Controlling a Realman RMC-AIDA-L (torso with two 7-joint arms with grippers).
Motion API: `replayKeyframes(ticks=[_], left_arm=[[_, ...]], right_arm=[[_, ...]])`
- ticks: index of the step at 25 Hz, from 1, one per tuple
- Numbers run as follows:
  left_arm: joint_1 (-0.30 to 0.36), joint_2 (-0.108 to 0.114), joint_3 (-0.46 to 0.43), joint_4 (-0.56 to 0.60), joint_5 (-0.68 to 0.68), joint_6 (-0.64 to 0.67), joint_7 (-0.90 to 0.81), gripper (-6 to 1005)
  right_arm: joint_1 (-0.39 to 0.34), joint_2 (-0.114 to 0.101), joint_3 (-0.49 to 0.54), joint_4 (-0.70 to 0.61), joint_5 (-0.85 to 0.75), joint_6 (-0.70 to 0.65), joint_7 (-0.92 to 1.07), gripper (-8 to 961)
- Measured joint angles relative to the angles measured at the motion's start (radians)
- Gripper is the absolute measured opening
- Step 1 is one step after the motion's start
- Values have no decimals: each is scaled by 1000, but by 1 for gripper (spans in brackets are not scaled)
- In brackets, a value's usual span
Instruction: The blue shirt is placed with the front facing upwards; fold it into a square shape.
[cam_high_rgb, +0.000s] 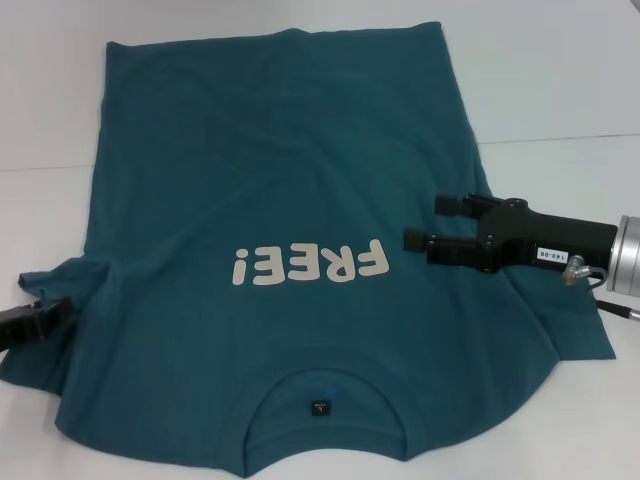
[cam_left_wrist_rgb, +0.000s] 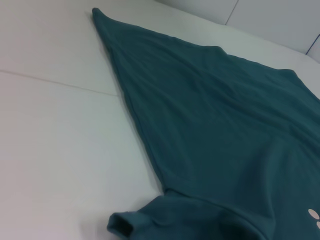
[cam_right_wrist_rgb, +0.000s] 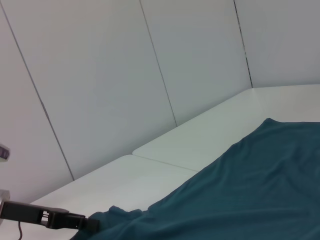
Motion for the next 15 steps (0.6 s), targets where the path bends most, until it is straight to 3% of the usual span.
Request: replayKeyframes(ticks=[9,14,15], left_arm=[[-2,2,0,1,1,0,-1,190],[3,6,-2,26,10,4,-5,2],[5,6,-3,31,10,5,-7,2]], right_arm=[[-2,0,1,0,2,0,1,942],[-1,1,1,9,2,0,1,941],[-1,2,2,12,2,0,1,941]])
